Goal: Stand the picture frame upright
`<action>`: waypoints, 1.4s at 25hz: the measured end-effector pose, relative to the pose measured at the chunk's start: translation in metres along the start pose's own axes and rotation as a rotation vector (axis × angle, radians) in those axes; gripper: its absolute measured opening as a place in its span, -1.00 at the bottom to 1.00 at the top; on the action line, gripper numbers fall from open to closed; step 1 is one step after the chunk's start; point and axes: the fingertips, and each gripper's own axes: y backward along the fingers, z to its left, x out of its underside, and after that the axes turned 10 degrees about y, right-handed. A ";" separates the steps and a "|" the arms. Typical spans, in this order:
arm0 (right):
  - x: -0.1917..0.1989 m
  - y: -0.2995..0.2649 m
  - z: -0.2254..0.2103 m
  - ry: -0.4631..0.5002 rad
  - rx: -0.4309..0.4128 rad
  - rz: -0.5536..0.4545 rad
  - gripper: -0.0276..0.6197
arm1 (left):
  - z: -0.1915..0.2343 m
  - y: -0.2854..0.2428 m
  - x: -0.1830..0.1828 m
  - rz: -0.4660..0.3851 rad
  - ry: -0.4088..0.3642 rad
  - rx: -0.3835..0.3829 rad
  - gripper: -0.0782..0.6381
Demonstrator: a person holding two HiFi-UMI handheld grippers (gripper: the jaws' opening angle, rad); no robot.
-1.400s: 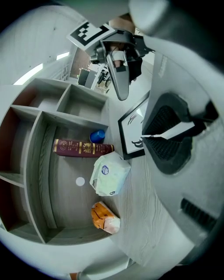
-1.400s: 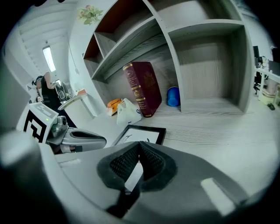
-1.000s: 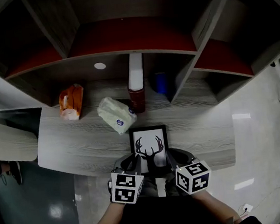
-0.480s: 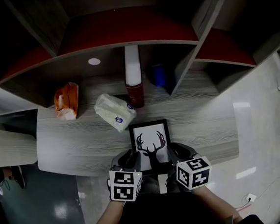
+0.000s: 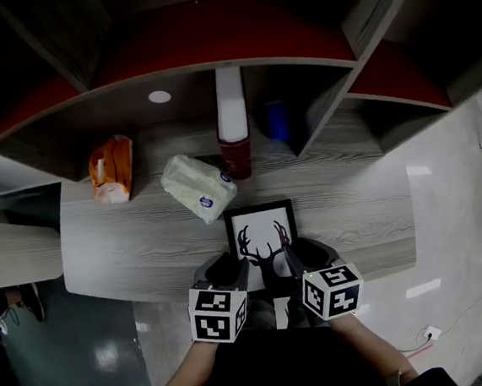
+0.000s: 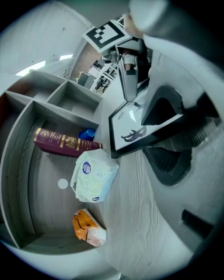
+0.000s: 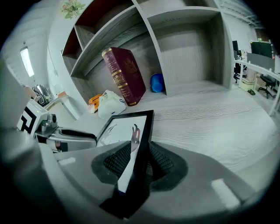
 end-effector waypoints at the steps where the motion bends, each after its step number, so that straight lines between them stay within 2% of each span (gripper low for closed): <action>1: 0.000 -0.001 0.000 0.002 0.002 0.003 -0.55 | -0.001 -0.001 0.001 0.005 0.005 0.004 -0.34; 11: -0.001 -0.004 0.000 0.032 0.020 0.021 -0.53 | 0.000 -0.005 0.006 0.016 0.020 -0.021 -0.31; 25: -0.001 -0.006 0.000 0.016 0.051 0.011 -0.52 | 0.000 -0.006 0.006 0.026 0.029 -0.032 -0.33; 31: 0.000 -0.003 -0.002 -0.032 0.064 -0.006 -0.56 | 0.001 -0.008 0.005 0.016 0.097 -0.073 -0.37; 35: 0.002 0.002 -0.007 -0.069 0.064 -0.020 -0.62 | -0.002 -0.009 0.002 0.013 0.103 -0.095 -0.38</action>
